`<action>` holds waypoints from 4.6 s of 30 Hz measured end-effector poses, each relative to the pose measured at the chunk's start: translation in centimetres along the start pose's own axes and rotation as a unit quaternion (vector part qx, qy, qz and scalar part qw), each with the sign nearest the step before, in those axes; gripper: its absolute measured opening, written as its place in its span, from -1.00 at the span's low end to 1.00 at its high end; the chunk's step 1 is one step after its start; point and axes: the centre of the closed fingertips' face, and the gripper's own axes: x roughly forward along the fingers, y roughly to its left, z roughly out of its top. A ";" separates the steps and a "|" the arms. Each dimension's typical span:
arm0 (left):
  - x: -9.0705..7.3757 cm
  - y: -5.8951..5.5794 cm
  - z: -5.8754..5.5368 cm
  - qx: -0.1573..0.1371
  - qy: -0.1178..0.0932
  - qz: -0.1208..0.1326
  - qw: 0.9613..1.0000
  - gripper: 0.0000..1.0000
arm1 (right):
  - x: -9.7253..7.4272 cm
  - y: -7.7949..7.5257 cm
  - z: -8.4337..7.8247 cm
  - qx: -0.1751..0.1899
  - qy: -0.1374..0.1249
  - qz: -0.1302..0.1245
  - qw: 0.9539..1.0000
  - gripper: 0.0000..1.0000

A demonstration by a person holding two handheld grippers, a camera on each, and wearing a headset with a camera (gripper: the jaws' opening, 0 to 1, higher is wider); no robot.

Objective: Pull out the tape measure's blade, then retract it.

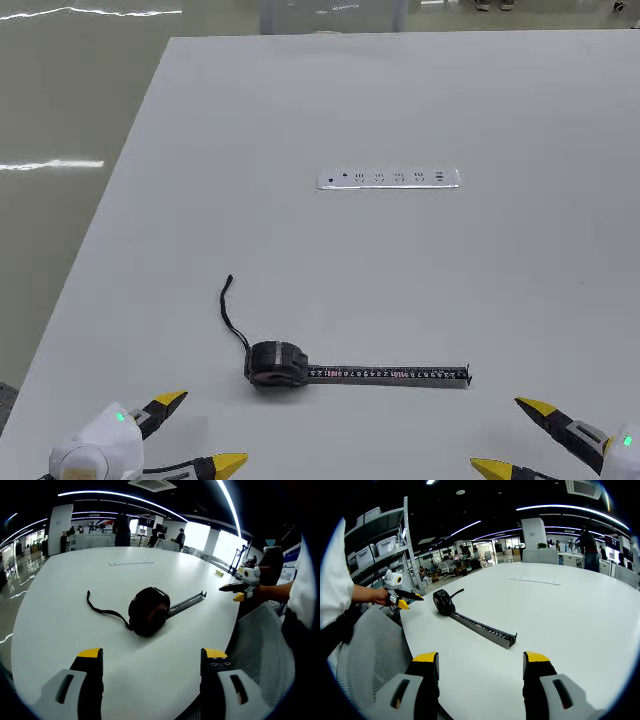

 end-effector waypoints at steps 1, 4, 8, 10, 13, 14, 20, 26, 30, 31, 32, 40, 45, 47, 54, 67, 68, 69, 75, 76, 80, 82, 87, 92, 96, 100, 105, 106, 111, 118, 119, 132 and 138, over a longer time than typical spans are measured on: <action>0.1 0.0 0.1 0.000 0.000 0.000 1.000 0.56 | 0.0 0.0 0.0 -0.001 0.000 0.000 1.000 0.37; 0.3 0.0 0.4 -0.001 0.000 0.001 1.000 0.57 | 0.2 -0.2 0.1 -0.002 -0.001 0.001 1.000 0.37; 0.7 0.1 0.6 -0.003 0.001 0.005 1.000 0.57 | 0.3 -0.4 0.2 -0.002 -0.001 0.002 1.000 0.37; 0.9 0.1 0.7 -0.003 0.002 0.007 1.000 0.57 | 0.4 -0.4 0.3 -0.002 -0.002 0.002 1.000 0.36; 1.1 0.2 1.0 -0.001 0.000 0.011 1.000 0.57 | 0.4 -0.5 0.4 0.000 -0.004 0.003 1.000 0.36; 1.2 0.2 1.1 -0.003 0.000 0.011 1.000 0.57 | 0.5 -0.6 0.4 0.000 -0.005 0.003 1.000 0.36; 1.9 0.3 1.3 -0.004 0.004 0.014 1.000 0.57 | 0.8 -0.8 0.3 -0.001 -0.004 0.003 1.000 0.35; 2.5 0.3 1.5 -0.001 0.012 0.015 1.000 0.57 | 1.2 -0.7 0.4 -0.003 -0.002 0.007 1.000 0.35; 2.7 0.2 1.8 -0.005 0.010 0.016 1.000 0.57 | 1.3 -0.7 0.5 -0.004 -0.002 0.008 1.000 0.34; 2.9 0.1 1.8 -0.006 0.010 0.017 1.000 0.58 | 1.4 -0.7 0.5 -0.005 -0.002 0.009 1.000 0.34; 3.0 0.1 1.9 -0.006 0.011 0.016 1.000 0.58 | 1.4 -0.8 0.5 -0.005 -0.002 0.009 1.000 0.34; 3.6 0.1 2.2 -0.021 0.010 0.022 0.999 0.60 | 1.7 -1.3 0.3 -0.006 0.000 0.009 1.000 0.33; 4.0 0.4 2.2 -0.035 0.011 0.031 0.999 0.59 | 1.9 -1.3 0.5 -0.003 -0.002 0.009 1.000 0.33; 4.1 0.4 2.2 -0.042 0.008 0.035 0.998 0.59 | 2.0 -1.3 0.7 0.000 -0.006 0.008 1.000 0.32; 4.5 0.7 2.3 -0.047 0.004 0.053 0.998 0.62 | 2.5 -1.3 0.6 0.001 -0.006 0.010 1.000 0.32; 5.2 0.8 2.5 -0.067 0.004 0.078 0.995 0.65 | 3.2 -1.8 0.8 0.000 -0.005 0.012 1.000 0.31; 5.2 0.9 2.6 -0.068 0.002 0.080 0.994 0.66 | 3.2 -1.9 0.8 0.001 -0.006 0.013 1.000 0.31; 5.2 0.9 2.7 -0.071 -0.001 0.082 0.994 0.66 | 3.3 -1.9 0.8 0.002 -0.006 0.013 1.000 0.31; 5.8 0.5 2.7 -0.075 0.004 0.081 0.994 0.66 | 3.5 -1.9 0.9 0.001 -0.004 0.018 1.000 0.31; 5.8 0.5 2.7 -0.077 0.003 0.084 0.993 0.66 | 3.5 -1.7 0.9 -0.003 -0.002 0.024 1.000 0.31; 6.0 0.4 3.0 -0.088 -0.001 0.087 0.992 0.66 | 3.6 -1.7 0.7 -0.006 0.001 0.027 1.000 0.31; 6.1 0.5 3.1 -0.094 -0.003 0.092 0.991 0.67 | 3.7 -1.9 0.6 -0.007 0.001 0.027 1.000 0.31; 6.4 0.5 3.4 -0.099 -0.006 0.098 0.990 0.69 | 3.8 -2.1 0.4 -0.004 0.002 0.027 1.000 0.31; 6.7 0.3 3.6 -0.105 -0.009 0.101 0.989 0.71 | 3.9 -2.4 0.3 -0.003 0.002 0.026 1.000 0.31; 7.0 0.2 3.6 -0.113 -0.010 0.102 0.988 0.71 | 4.0 -2.6 0.4 -0.004 0.003 0.027 1.000 0.30; 7.3 0.1 3.8 -0.119 -0.011 0.107 0.987 0.71 | 4.1 -2.7 0.6 -0.005 0.004 0.027 1.000 0.30; 7.5 0.2 4.2 -0.131 -0.013 0.114 0.985 0.72 | 4.3 -2.9 0.8 -0.008 0.004 0.029 1.000 0.30; 7.5 0.1 4.2 -0.133 -0.012 0.116 0.984 0.72 | 4.4 -2.9 0.9 -0.008 0.004 0.029 1.000 0.30; 7.8 0.2 4.1 -0.144 -0.011 0.120 0.982 0.73 | 4.6 -3.1 0.9 -0.010 0.004 0.032 0.999 0.30; 7.8 0.6 3.8 -0.160 -0.008 0.131 0.978 0.74 | 5.0 -2.9 1.0 -0.012 0.005 0.038 0.999 0.28; 7.9 0.6 3.8 -0.163 -0.008 0.132 0.978 0.74 | 5.0 -2.9 1.2 -0.008 0.000 0.039 0.999 0.28; 8.5 0.7 4.0 -0.175 -0.006 0.142 0.974 0.74 | 6.0 -3.4 1.5 -0.013 0.004 0.045 0.999 0.27; 8.8 1.0 3.7 -0.184 -0.002 0.149 0.972 0.75 | 6.3 -3.5 1.4 -0.014 0.006 0.048 0.999 0.27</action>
